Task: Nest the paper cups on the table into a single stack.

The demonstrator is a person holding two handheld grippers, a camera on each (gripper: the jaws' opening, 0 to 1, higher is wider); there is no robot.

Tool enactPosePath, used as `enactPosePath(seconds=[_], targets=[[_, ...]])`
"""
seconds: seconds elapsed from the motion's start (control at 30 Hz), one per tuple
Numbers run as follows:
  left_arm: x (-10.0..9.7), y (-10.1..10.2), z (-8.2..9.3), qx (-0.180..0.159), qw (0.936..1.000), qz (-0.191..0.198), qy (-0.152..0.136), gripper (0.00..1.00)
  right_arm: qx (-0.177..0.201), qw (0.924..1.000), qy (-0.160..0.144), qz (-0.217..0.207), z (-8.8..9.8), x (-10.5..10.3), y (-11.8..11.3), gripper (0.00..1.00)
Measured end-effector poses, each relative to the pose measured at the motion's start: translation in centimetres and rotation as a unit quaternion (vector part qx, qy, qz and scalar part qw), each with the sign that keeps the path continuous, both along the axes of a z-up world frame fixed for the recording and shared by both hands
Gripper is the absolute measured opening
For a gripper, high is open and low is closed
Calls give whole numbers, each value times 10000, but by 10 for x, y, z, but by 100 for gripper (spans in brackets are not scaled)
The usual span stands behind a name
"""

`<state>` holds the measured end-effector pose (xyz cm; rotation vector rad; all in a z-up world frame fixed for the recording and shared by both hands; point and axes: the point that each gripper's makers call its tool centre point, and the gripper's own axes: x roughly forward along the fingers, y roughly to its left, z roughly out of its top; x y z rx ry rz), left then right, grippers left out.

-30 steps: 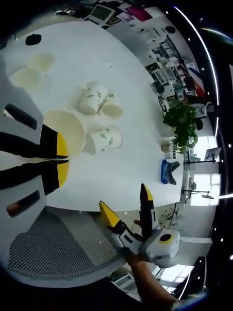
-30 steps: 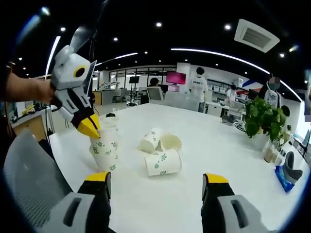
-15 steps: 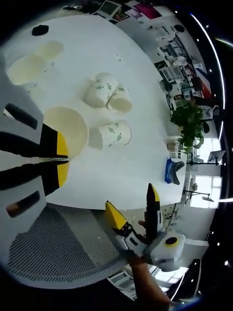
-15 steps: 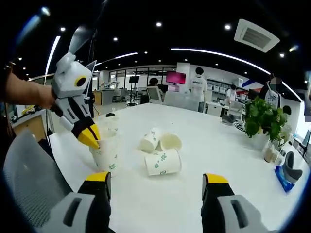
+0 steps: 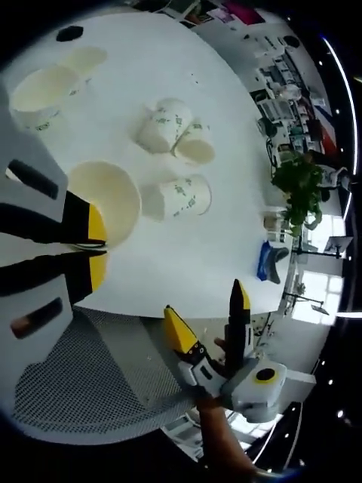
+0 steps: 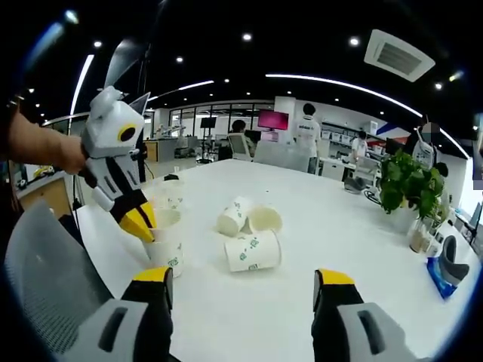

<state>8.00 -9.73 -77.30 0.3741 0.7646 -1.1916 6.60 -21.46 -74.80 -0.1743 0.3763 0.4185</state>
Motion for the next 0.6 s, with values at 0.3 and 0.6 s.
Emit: enactPosePath(seconds=[0.3,0.6], targets=[[-1,-2,-2,-17,9999,-10,162,1,5,10000,0,0,0,0,0,76],[-7,-2,-2,-30,9995,-141,291,2,-2,10000,4,-3,2,-1,1,76]])
